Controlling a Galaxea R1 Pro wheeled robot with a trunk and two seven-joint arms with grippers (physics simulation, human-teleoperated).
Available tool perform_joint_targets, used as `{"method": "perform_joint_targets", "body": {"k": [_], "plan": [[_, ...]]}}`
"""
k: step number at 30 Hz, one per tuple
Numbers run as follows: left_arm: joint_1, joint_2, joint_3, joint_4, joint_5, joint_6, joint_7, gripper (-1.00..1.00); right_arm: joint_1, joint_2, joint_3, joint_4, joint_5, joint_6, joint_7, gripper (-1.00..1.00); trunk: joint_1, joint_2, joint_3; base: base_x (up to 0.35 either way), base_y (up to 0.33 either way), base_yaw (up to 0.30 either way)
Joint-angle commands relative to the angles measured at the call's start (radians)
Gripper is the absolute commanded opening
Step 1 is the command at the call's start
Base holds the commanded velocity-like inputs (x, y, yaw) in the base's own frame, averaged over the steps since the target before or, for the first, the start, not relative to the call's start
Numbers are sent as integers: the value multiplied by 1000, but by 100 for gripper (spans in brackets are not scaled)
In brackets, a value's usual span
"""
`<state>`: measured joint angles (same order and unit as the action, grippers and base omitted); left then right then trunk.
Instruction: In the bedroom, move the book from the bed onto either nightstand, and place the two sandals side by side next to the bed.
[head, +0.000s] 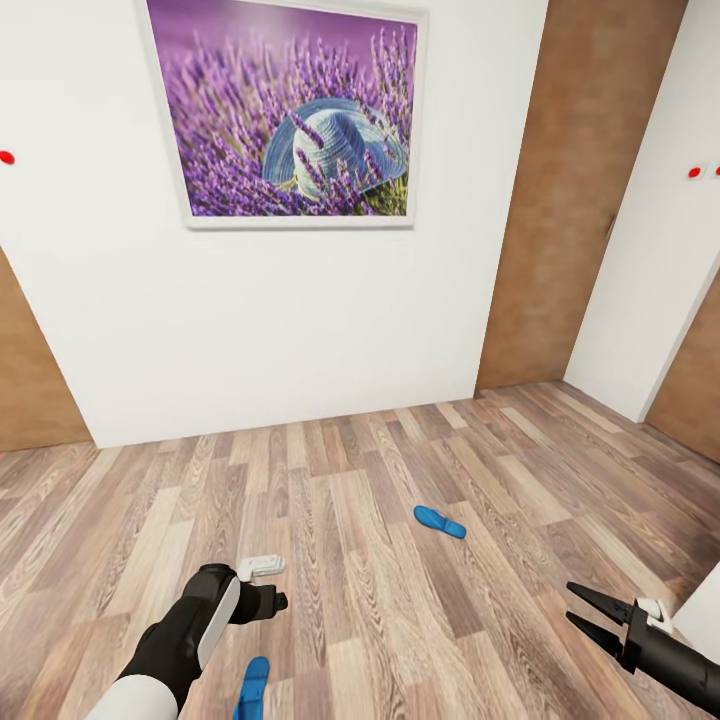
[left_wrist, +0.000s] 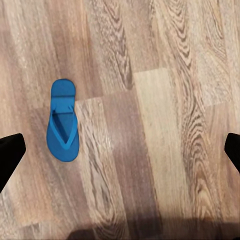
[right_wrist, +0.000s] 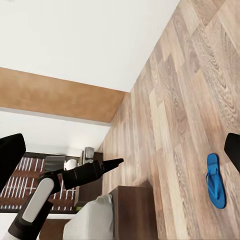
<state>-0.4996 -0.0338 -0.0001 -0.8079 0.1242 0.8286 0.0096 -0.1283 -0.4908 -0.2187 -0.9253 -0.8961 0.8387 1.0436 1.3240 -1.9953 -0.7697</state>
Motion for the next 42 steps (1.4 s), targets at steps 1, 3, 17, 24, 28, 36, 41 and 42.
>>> {"method": "perform_joint_targets", "body": {"k": [1, 3, 17, 24, 28, 36, 41, 42], "plan": [[0, 0, 0, -1, 5, 4, 1, 100, -1, 0, 0, 0, -2, 5, 1, 100, 4, -8, -4, 0, 0, 0], [0, 0, 0, -1, 5, 4, 1, 100, -1, 0, 0, 0, -2, 5, 1, 100, 11, -22, -10, 0, 0, 0], [0, 3, 3, -3, 3, 4, 3, 100, -1, 1, -1, 0, -1, 6, 0, 100, 65, -120, -54, 0, 0, 0], [0, 9, 8, -8, 2, 5, 6, 100, -1, 0, -1, 0, -1, 6, -1, 100, 92, -169, -76, 0, 0, 0], [0, 10, 10, -13, 2, 5, 7, 100, -1, 0, -1, 0, -1, 6, -1, 100, 107, -197, -89, 0, 0, 0], [0, 13, 55, -70, 2, 7, 9, 100, -1, 0, -1, 0, -1, 6, -1, 100, 138, -253, -114, 0, 0, 0], [0, 25, 111, -75, 2, 7, 8, 100, -1, 0, -1, 0, -1, 5, -1, 100, 157, -288, -130, 0, 0, 0], [0, 26, 113, -75, 2, 7, 8, 100, -1, 0, -1, 0, -1, 5, -1, 100, 161, -295, -133, 0, 0, 0]]}}
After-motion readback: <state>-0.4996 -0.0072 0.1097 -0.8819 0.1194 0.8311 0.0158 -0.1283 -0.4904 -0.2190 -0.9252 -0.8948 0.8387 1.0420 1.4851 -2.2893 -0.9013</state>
